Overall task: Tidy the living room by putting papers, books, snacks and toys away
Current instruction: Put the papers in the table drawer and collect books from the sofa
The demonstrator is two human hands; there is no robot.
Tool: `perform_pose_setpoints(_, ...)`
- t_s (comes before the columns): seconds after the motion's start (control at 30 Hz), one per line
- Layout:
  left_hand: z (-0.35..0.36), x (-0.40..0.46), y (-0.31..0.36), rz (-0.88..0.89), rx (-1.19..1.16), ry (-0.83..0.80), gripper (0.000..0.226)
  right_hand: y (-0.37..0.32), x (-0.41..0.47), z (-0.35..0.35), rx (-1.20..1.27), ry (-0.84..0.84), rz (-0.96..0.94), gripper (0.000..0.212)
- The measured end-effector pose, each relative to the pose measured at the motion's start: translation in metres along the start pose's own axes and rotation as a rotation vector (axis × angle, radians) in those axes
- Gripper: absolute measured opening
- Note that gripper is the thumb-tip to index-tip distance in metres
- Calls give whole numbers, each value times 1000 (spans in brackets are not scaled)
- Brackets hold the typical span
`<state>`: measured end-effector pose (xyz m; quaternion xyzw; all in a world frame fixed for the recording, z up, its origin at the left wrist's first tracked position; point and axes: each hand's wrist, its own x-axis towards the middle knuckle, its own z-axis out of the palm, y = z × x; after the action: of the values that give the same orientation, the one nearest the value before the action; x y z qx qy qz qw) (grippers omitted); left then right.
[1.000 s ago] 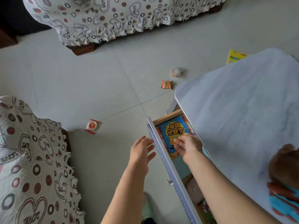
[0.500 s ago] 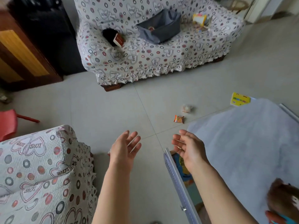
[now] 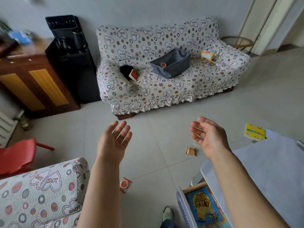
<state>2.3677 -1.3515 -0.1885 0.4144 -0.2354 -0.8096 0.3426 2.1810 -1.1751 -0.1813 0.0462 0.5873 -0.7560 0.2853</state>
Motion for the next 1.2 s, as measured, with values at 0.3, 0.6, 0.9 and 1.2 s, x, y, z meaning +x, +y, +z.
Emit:
perform_pose_setpoints(0.3,86,84,53,39,18,-60,10,-57,92,71,27,-28,-48,20)
perform_pose_setpoints(0.6,115,170,94,52,25,-26,13,-76,178,140,13,-66,-36,21)
perform_pose_setpoints(0.9,161,310,155,29,28,-42,9,-85,295,245,7,-68,-43,21)
perform_pose_setpoints(1.2,217,457,214,-19,101,-38,10,-86,411,352,-33,-44,6,19)
